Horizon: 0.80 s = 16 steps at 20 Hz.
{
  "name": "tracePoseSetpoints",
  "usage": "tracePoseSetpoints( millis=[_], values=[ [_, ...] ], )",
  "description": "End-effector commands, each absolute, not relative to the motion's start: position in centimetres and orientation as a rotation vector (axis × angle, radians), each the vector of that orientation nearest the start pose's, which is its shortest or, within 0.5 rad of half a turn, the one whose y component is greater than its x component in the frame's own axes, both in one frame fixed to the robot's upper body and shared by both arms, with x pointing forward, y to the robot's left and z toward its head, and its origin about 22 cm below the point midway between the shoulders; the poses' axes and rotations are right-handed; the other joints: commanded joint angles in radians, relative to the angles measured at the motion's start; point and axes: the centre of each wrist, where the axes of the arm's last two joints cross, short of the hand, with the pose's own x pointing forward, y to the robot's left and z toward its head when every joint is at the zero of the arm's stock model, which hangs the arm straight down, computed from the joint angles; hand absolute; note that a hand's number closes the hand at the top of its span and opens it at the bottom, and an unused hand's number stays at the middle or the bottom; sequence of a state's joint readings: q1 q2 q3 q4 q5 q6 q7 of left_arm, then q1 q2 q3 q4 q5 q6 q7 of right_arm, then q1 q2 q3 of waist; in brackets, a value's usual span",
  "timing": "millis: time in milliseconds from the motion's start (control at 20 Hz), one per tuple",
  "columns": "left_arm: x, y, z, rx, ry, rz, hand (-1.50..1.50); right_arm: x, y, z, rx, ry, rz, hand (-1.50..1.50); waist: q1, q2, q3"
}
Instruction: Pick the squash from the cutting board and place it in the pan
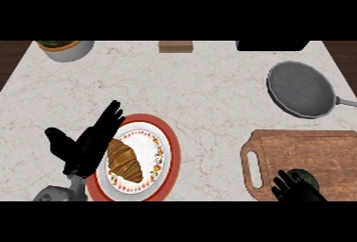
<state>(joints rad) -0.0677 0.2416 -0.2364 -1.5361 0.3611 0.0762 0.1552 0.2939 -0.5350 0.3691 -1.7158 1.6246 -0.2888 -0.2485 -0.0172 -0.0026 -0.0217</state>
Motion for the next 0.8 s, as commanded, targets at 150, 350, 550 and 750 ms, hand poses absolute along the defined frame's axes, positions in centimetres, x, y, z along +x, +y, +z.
tracePoseSetpoints(
  millis=[150,350,550,750],
  values=[
    [25.2,21.9,0.6,-0.219,-1.349,-0.069,0.0,14.7,-24.5,2.0,1.596,2.757,-2.29,1.5,-0.015,0.004,0.021],
    [24.7,22.3,1.5,-0.214,-1.357,-0.071,0.0,14.0,-24.6,4.7,1.488,3.193,-1.969,1.5,-0.001,-0.001,0.023],
    [24.7,23.0,1.2,-0.203,-1.353,-0.082,0.0,14.0,-26.2,7.7,1.256,3.548,-1.73,1.5,0.006,0.003,0.022],
    [25.9,22.3,1.5,-0.225,-1.355,-0.072,0.0,15.8,-29.2,9.1,1.209,3.735,-1.581,1.5,0.014,0.006,0.022]
  ],
)
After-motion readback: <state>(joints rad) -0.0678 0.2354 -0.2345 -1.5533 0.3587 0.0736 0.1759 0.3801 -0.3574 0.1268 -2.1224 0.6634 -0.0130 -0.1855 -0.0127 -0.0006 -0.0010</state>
